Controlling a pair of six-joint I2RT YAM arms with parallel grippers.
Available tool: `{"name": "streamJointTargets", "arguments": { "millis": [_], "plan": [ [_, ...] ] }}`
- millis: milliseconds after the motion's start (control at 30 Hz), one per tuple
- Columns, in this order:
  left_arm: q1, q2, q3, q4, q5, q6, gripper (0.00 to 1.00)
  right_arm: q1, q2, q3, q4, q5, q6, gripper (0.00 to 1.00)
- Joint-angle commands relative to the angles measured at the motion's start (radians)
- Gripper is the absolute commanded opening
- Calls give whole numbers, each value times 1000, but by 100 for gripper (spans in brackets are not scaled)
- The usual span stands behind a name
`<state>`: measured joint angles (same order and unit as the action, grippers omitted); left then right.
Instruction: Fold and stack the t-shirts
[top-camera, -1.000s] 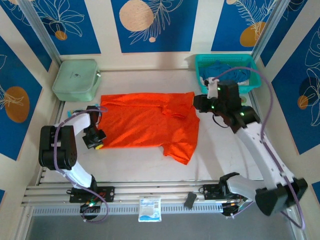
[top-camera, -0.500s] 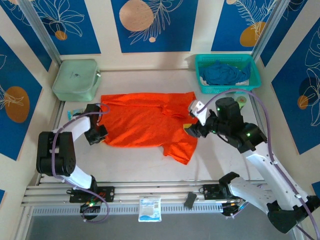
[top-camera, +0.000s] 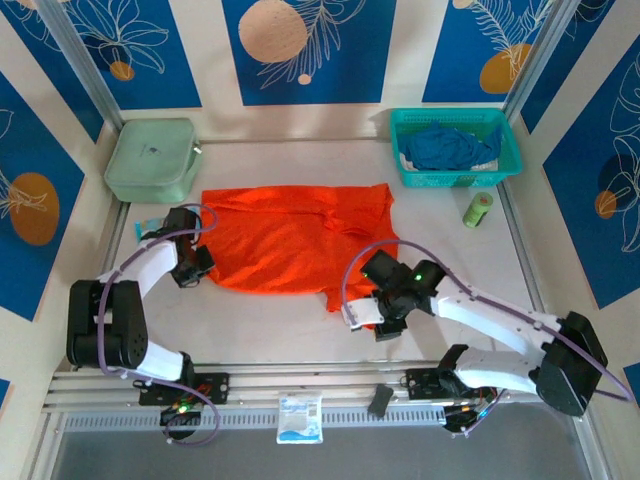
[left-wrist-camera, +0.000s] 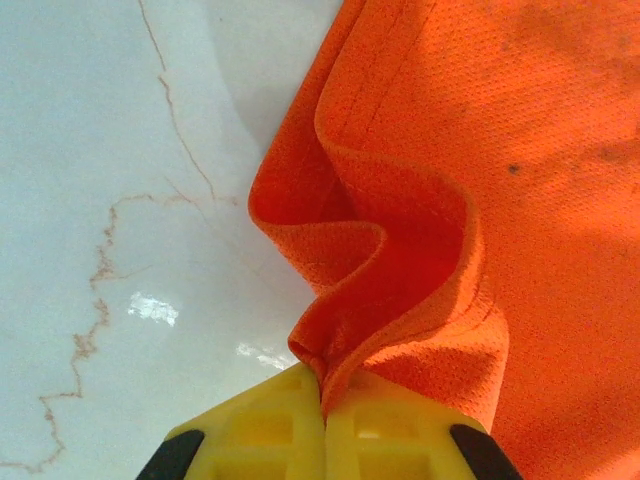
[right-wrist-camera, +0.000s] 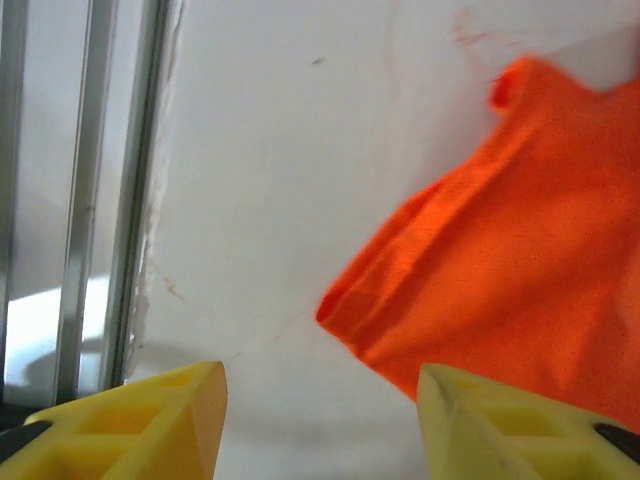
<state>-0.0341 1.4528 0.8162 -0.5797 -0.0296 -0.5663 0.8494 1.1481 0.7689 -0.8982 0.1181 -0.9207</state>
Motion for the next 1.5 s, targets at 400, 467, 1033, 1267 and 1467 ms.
{"name": "streamJointTargets", "arguments": {
  "millis": [400,467,1033,1267,1467],
  "plan": [
    [-6,-55,-14,-6,8,17,0,43,173,-59,162,110,-13,48],
    [-6,-58,-17,-5,10,18,0,40,194,-56,166,121,-17,47],
    [-6,-52,-21,9,17,31,0,-4,358,-11,211,150,-20,24],
    [-6,-54,-28,9,31,14,0,-29,379,39,172,167,-13,0],
    [-7,-105,-43,-17,52,-17,0,-16,174,-3,60,173,-11,0]
  ]
}}
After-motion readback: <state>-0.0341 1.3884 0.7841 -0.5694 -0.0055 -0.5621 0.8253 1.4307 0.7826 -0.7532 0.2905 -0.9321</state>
